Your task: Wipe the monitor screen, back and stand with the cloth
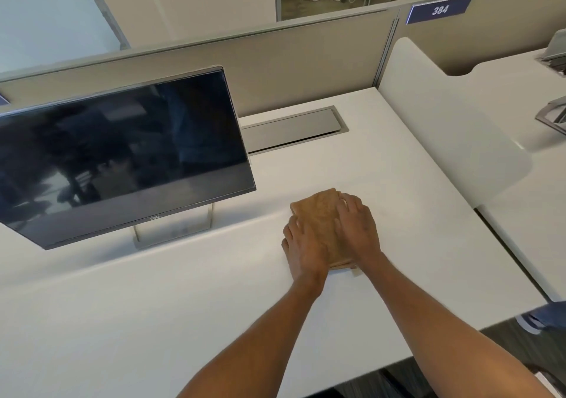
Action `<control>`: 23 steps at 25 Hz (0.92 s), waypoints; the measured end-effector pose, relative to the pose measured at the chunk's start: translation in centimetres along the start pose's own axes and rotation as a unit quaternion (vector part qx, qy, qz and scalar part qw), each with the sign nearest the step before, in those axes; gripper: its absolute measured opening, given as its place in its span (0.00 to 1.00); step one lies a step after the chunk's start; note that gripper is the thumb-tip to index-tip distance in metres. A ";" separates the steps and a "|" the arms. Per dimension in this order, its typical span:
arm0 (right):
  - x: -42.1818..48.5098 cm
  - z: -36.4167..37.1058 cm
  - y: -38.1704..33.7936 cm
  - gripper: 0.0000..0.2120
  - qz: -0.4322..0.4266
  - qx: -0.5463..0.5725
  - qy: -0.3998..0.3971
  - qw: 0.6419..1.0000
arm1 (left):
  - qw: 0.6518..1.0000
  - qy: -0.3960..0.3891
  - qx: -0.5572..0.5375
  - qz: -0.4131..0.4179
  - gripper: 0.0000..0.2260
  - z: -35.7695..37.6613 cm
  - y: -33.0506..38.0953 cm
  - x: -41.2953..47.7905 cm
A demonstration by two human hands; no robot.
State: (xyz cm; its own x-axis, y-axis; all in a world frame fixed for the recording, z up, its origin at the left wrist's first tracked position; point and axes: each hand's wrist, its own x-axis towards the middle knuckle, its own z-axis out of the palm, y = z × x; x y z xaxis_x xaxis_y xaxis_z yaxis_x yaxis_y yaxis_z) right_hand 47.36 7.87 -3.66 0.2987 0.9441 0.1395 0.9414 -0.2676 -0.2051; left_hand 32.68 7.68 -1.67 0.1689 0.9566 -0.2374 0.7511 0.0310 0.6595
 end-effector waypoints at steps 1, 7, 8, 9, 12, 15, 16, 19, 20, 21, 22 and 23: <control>-0.4 0.1 -0.3 0.21 -0.030 -0.009 0.013 0.999 | 1.000 -0.001 0.011 0.018 0.24 0.2 0.0 -0.1; -3.7 2.0 0.0 0.22 -0.113 -0.019 -0.009 0.993 | 0.992 -0.055 0.067 0.087 0.06 0.4 -0.7 -1.4; -4.1 2.5 0.4 0.25 -0.106 -0.012 -0.026 0.994 | 0.992 -0.058 0.064 0.096 0.05 0.4 -1.1 -1.7; -4.3 2.7 0.7 0.25 -0.104 -0.006 -0.044 0.994 | 0.990 -0.057 0.067 0.112 0.06 0.4 -1.4 -1.9; -4.4 3.1 1.3 0.26 -0.118 -0.002 -0.068 0.991 | 0.977 -0.059 0.102 0.176 0.14 0.6 -2.8 -2.0; -4.5 2.4 1.0 0.27 -0.110 -0.007 -0.064 0.992 | 0.970 -0.062 0.120 0.202 0.21 -0.2 -3.7 -2.4; -4.6 2.3 0.9 0.27 -0.108 -0.015 -0.055 0.993 | 0.970 -0.058 0.122 0.200 0.22 -0.6 -4.1 -2.5; -5.1 1.6 -0.8 0.27 -0.094 -0.039 -0.050 0.994 | 0.971 -0.044 0.141 0.187 0.25 -2.7 -5.7 -2.8; -5.0 1.5 -1.4 0.27 -0.088 -0.039 -0.057 0.994 | 0.970 -0.038 0.152 0.184 0.26 -3.4 -6.4 -2.7; -5.4 1.4 -2.3 0.28 -0.091 -0.039 -0.054 0.994 | 0.971 -0.030 0.152 0.184 0.26 -4.6 -7.2 -3.1; -5.8 1.4 -3.4 0.28 -0.099 -0.042 -0.052 0.993 | 0.970 -0.019 0.160 0.182 0.26 -5.7 -8.3 -3.4; -6.3 1.4 -5.0 0.28 -0.099 -0.040 -0.058 0.993 | 0.970 -0.013 0.165 0.180 0.26 -6.9 -9.6 -3.8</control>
State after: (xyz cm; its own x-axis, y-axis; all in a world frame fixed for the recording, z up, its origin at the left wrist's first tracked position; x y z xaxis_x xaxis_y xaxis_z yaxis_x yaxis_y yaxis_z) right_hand 40.58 3.51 -4.88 0.0900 0.9944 0.0556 0.9909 -0.0837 -0.1056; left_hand 20.44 5.76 -2.17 0.4703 0.8808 -0.0543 0.8030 -0.4016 0.4404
